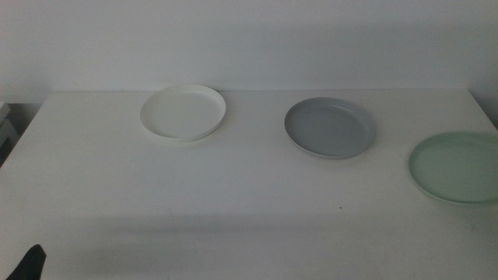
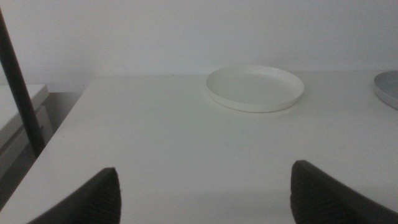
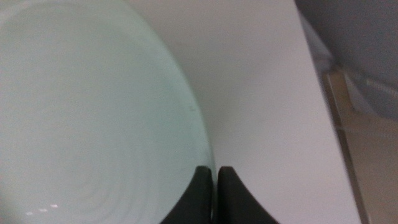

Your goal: Stack the three bowls on top of each other.

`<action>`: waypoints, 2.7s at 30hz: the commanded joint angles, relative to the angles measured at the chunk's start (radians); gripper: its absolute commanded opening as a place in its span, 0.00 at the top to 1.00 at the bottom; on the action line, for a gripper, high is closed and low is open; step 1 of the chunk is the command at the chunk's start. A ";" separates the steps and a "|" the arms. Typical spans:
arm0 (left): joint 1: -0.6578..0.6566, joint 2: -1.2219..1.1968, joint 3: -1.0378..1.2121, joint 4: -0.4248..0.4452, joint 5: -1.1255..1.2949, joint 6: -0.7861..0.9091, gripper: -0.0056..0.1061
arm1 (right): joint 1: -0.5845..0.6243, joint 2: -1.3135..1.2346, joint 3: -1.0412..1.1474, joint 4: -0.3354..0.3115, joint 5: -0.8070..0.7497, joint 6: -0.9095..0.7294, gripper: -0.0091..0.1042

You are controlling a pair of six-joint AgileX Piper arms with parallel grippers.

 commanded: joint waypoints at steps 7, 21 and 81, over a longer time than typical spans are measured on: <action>-0.001 -0.014 0.005 -0.012 -0.075 -0.013 0.14 | 0.175 -0.256 -0.023 0.087 0.066 0.014 0.92; -0.001 -0.014 0.005 -0.012 -0.075 -0.013 0.14 | 0.654 -0.190 -0.023 0.246 -0.024 0.067 0.92; -0.001 -0.014 0.005 -0.012 -0.075 -0.013 0.14 | 0.469 0.271 -0.670 -0.033 0.020 0.177 0.35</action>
